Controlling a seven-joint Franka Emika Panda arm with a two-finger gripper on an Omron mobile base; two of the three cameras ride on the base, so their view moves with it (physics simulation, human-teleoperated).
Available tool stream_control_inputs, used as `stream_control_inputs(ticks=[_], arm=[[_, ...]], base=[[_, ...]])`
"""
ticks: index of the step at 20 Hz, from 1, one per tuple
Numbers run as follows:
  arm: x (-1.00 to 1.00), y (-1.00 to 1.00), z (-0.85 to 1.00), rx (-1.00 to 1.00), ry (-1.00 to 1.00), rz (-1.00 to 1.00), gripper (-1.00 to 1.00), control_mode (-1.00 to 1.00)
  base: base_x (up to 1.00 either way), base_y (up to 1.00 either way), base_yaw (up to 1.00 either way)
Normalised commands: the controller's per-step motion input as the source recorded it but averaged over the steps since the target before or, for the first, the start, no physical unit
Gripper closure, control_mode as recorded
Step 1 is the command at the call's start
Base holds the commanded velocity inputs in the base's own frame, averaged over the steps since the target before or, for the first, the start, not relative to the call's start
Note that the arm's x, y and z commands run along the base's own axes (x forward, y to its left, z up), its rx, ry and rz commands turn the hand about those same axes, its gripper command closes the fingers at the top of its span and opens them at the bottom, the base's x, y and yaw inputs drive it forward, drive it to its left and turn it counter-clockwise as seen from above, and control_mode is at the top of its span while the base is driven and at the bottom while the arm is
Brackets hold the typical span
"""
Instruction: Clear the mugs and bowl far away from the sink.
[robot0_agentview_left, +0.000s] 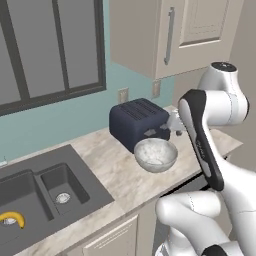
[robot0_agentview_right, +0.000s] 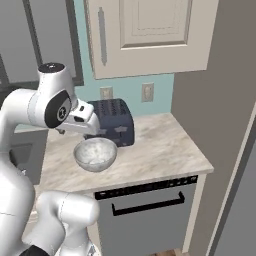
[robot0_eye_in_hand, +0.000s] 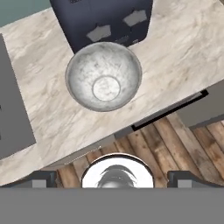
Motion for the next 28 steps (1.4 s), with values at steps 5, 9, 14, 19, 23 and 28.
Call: stream_control_inputs(ticks=[5,9,14,19,23,28], arm=[[0.22,-0.49,-0.24,0.09,0.04,-0.12,-1.00,-1.00],[0.13,-0.47,-0.32,0.11,0.07,-0.06,-1.00,-1.00],[0.21,-0.30,-0.38,0.09,0.09,0.00,-1.00,-1.00],[0.31,-0.19,-0.37,0.03,0.10,0.00,-1.00,-1.00],[0.27,-0.09,-0.37,0.00,0.05,0.00,-1.00,-1.00],[0.41,-0.01,-0.34,0.00,0.03,0.00,-1.00,-1.00]], base=[[0.00,0.00,0.00],[0.00,0.00,0.00],[0.00,0.00,0.00],[0.00,0.00,0.00],[0.00,0.00,0.00],[0.00,0.00,0.00]])
